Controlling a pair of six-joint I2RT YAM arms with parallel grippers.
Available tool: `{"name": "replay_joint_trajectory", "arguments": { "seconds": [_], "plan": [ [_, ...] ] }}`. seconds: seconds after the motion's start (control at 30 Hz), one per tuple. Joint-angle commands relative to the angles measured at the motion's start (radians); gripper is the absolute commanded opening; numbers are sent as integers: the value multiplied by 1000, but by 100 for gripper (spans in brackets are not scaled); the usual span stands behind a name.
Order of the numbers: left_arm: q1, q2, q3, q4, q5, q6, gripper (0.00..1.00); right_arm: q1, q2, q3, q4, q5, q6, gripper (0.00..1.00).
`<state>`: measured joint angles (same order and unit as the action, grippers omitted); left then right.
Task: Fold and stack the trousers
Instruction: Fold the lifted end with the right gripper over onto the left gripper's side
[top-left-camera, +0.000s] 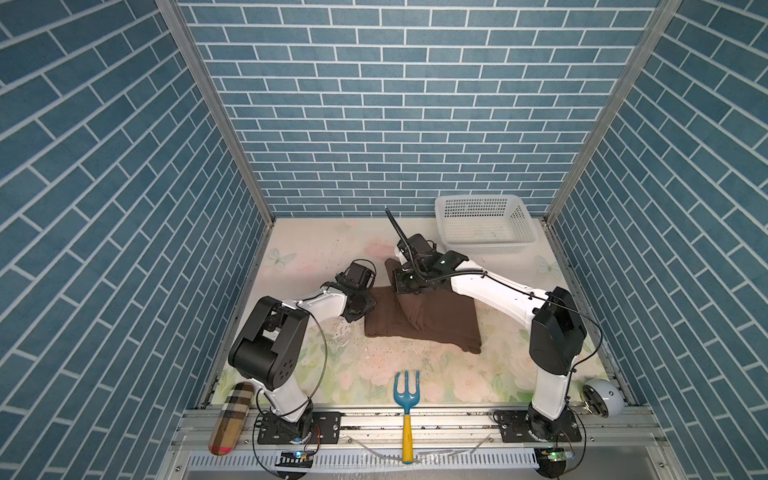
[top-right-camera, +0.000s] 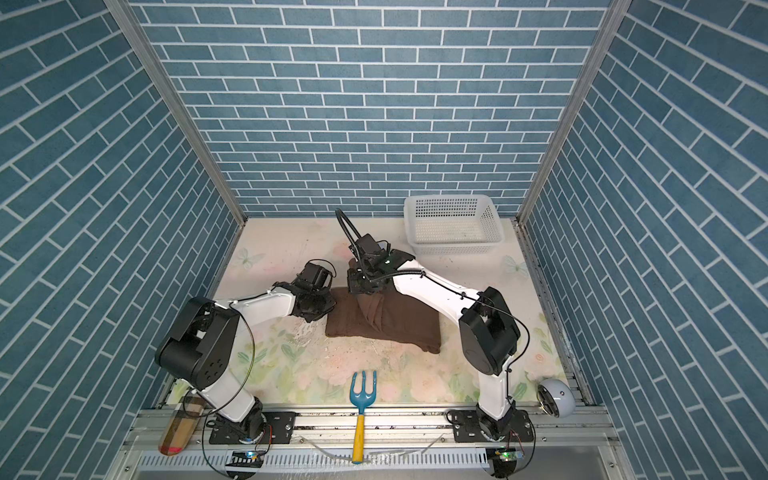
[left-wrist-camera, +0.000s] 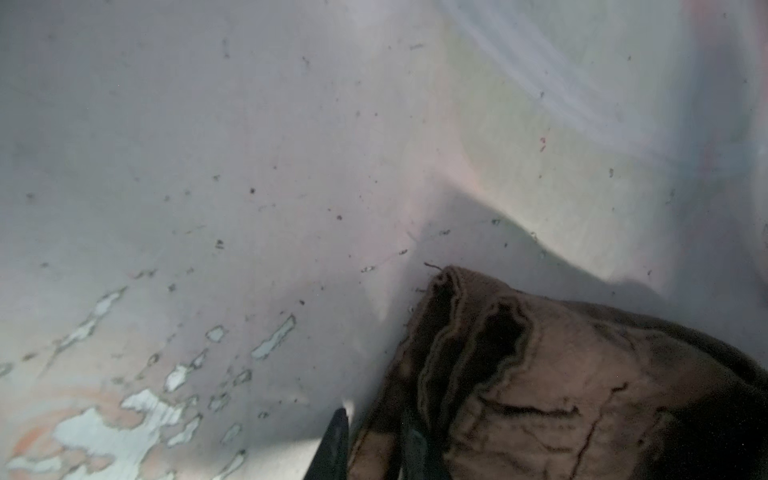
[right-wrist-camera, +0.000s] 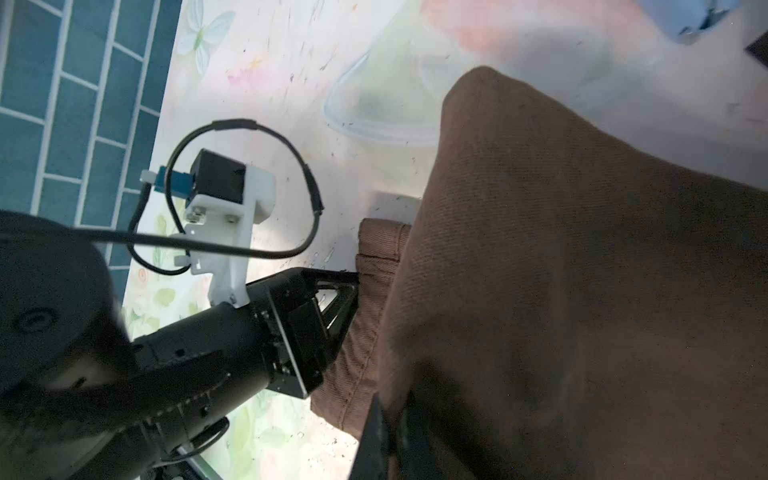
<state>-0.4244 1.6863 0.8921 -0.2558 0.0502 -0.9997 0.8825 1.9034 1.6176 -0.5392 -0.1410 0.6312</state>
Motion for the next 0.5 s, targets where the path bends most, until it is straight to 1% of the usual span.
{"name": "replay_joint_trajectory", "arguments": {
  "seconds": [0.0,0.3,0.33,0.4,0.47],
  "plan": [
    [-10,52,-20,-54,17,-7,25,8,11,86,10,-38,-2,0],
    [-11,52,-12,-67,13,-4,24,16,77,164,20,-82,5,0],
    [-11,52,-12,-67,14,-4,25,17,84,168,20,-92,4,5],
    [-11,49,-10,-69,13,-4,25,18,92,170,21,-111,4,19],
    [-10,39,-7,-83,7,-4,25,19,97,168,29,-131,2,27]
  ]
}}
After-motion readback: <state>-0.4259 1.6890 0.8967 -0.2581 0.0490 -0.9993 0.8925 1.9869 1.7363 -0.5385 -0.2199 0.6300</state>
